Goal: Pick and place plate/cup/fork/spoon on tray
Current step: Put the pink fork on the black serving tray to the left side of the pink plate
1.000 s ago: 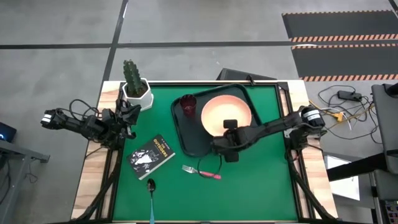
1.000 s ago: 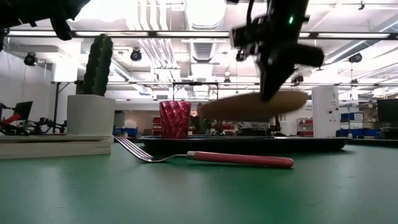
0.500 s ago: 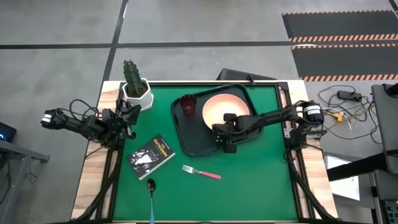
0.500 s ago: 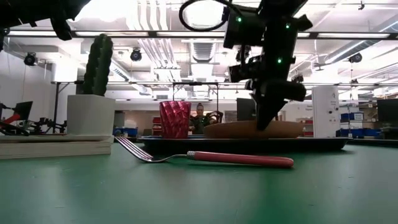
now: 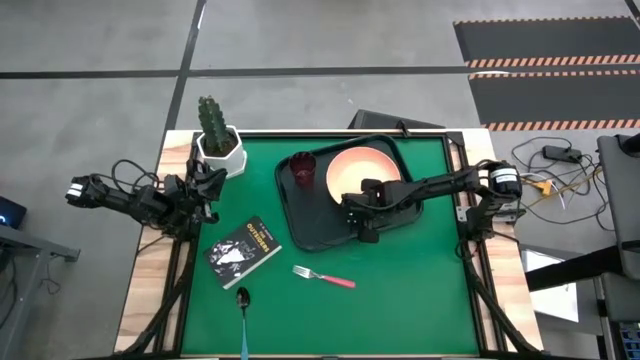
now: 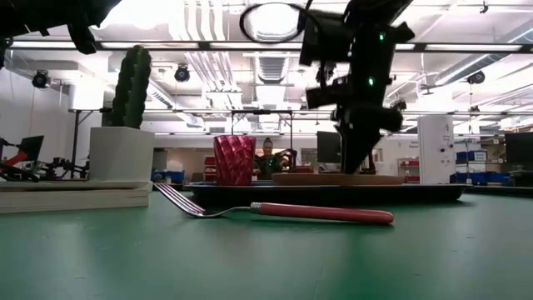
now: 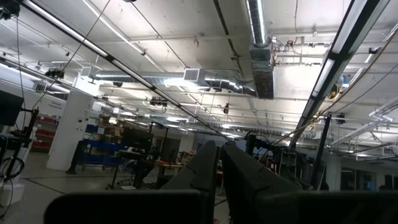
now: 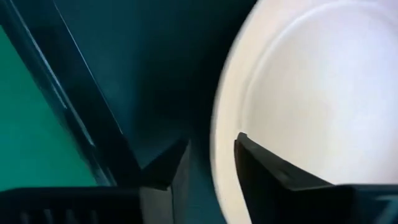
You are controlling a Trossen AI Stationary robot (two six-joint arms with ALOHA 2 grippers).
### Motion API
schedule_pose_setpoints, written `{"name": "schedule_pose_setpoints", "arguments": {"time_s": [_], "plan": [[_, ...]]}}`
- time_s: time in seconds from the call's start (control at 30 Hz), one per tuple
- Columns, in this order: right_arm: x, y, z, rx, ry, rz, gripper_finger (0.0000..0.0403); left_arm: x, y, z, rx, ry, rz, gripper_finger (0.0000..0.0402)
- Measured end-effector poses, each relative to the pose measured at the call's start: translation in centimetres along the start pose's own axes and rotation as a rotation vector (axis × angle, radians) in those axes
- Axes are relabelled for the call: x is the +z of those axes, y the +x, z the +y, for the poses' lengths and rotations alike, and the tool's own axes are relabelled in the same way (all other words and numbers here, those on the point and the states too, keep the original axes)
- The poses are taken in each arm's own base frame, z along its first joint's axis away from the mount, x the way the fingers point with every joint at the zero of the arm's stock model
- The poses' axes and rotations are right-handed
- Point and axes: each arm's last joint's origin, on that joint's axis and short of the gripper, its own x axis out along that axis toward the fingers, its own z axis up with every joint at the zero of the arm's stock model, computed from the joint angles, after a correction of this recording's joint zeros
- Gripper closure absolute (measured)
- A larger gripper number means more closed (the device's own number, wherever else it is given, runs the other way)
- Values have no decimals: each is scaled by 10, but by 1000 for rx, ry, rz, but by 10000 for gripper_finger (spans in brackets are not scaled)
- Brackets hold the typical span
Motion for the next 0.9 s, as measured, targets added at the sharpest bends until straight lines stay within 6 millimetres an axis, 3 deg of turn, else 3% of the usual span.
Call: {"name": "schedule_pose_setpoints", "arguments": {"time_s": [0.23, 0.43, 0.73, 0.9], "plan": [[8, -31, 17, 100, 116, -134, 261, 0, 0, 0, 0, 3, -1, 394], [13, -45, 56, 177, 109, -311, 262, 1, 0, 0, 2, 0, -8, 394], [14, -46, 131, 140, 13, -734, 273, 2, 0, 0, 4, -8, -19, 394], [6, -37, 150, 73, -30, -936, 271, 2, 0, 1, 5, -12, -21, 394]]}}
